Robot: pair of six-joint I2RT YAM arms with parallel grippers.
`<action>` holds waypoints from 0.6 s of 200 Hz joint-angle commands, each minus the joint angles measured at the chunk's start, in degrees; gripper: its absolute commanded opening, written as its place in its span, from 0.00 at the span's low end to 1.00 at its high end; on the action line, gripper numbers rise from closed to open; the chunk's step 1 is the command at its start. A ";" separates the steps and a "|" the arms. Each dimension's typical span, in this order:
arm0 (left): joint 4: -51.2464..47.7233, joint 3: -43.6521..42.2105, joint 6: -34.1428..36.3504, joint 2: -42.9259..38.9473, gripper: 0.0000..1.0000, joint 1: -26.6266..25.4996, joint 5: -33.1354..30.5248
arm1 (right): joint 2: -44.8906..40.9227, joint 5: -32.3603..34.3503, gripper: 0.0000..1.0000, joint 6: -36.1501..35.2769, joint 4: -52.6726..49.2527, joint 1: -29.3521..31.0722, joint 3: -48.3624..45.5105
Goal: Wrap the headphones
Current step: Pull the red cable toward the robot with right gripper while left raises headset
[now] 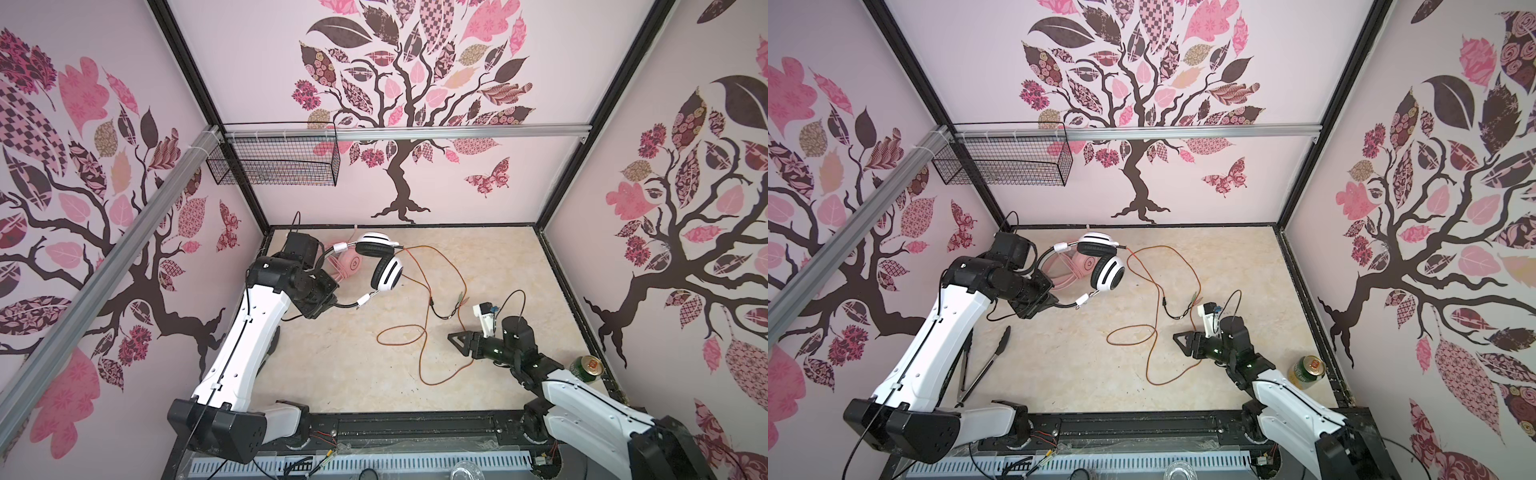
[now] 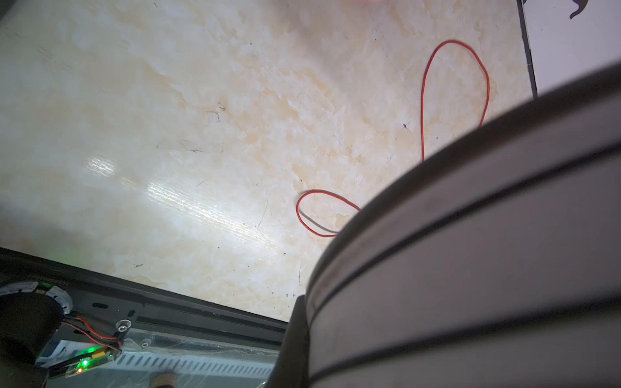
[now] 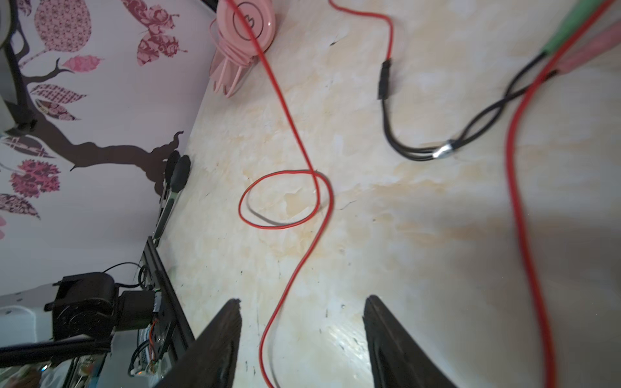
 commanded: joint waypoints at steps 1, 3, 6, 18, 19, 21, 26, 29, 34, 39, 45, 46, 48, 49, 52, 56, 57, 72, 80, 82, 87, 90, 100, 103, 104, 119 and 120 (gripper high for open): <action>3.31 3.09 -2.22 -0.42 0.00 -0.10 4.96 | 6.79 1.23 0.61 1.70 11.39 2.81 3.14; 3.40 3.11 -2.37 -0.43 0.00 -0.10 5.02 | 7.44 1.38 0.61 1.51 11.73 2.97 3.42; 3.51 3.18 -2.49 -0.50 0.00 -0.16 5.04 | 8.72 1.50 0.61 1.22 12.16 3.26 3.91; 3.91 3.50 -2.99 -0.93 0.00 -0.14 4.98 | 13.78 1.63 0.61 0.16 14.01 3.48 5.83; 3.93 3.53 -2.98 -0.99 0.00 -0.12 4.97 | 14.16 1.59 0.60 0.04 14.17 3.46 6.05; 3.95 3.61 -2.97 -1.01 0.00 -0.10 4.96 | 15.02 1.61 0.60 -0.09 14.40 3.51 6.34; 4.04 3.84 -3.07 -1.15 0.00 -0.10 4.88 | 17.13 1.72 0.60 -0.41 14.93 3.57 7.27; 3.98 3.96 -3.06 -1.20 0.00 -0.14 4.87 | 18.28 1.87 0.59 -0.56 15.29 3.59 7.73; 3.92 4.21 -3.22 -1.19 0.00 -0.10 4.81 | 20.13 1.67 0.58 -0.69 16.09 3.61 8.58; 3.89 4.49 -3.23 -1.22 0.00 -0.13 4.79 | 22.25 1.31 0.57 -0.80 17.18 3.70 9.33; 3.72 4.88 -3.22 -1.22 0.00 -0.12 4.82 | 24.35 0.90 0.56 -0.66 18.71 3.94 10.02; 3.71 4.92 -3.23 -1.22 0.00 -0.11 4.85 | 24.81 0.79 0.55 -0.55 18.98 3.95 10.08; 3.70 4.97 -3.19 -1.22 0.00 -0.10 4.86 | 25.46 0.57 0.55 -0.33 19.63 3.94 10.30; 3.69 5.05 -3.17 -1.22 0.00 -0.10 4.87 | 25.67 0.44 0.55 -0.25 19.88 3.95 10.39; 3.63 5.23 -3.08 -1.15 0.00 -0.10 4.93 | 26.75 0.08 0.55 0.08 20.71 4.02 10.76; 3.55 5.35 -3.02 -1.14 0.00 -0.10 4.98 | 27.85 -0.25 0.54 0.58 21.74 4.10 11.18; 3.49 5.33 -2.99 -1.09 0.00 -0.14 4.97 | 28.09 -0.36 0.54 0.69 21.90 4.12 11.27; 3.22 5.91 -2.73 -0.88 0.00 -0.10 5.38 | 31.09 -0.27 0.53 2.06 24.31 4.64 12.51; 3.28 5.92 -2.69 -0.86 0.00 -0.16 5.48 | 32.33 0.90 0.52 2.20 24.40 4.87 13.15; 3.30 5.93 -2.70 -0.87 0.00 -0.11 5.48 | 32.59 1.19 0.51 2.20 24.43 4.98 13.26; 3.34 5.92 -2.65 -0.88 0.00 -0.13 5.57 | 33.46 1.85 0.50 2.19 24.50 5.01 13.61; 3.34 5.91 -2.68 -0.89 0.00 -0.10 5.57 | 33.86 2.27 0.50 2.08 24.53 5.09 13.79; 3.43 5.87 -2.62 -0.86 0.00 -0.10 5.65 | 35.57 3.62 0.47 1.53 24.60 5.10 14.53; 3.43 5.88 -2.62 -0.86 0.00 -0.10 5.69 | 36.05 4.16 0.47 1.22 24.57 5.07 14.77; 3.43 5.90 -2.62 -0.86 0.00 -0.10 5.72 | 36.24 4.31 0.47 1.14 24.59 5.09 14.87; 3.68 5.97 -2.46 -0.74 0.00 -0.11 6.08 | 38.97 6.15 0.46 0.53 26.12 5.25 15.96; 3.68 5.99 -2.50 -0.76 0.00 -0.10 6.14 | 39.15 6.18 0.46 0.49 26.29 5.27 16.04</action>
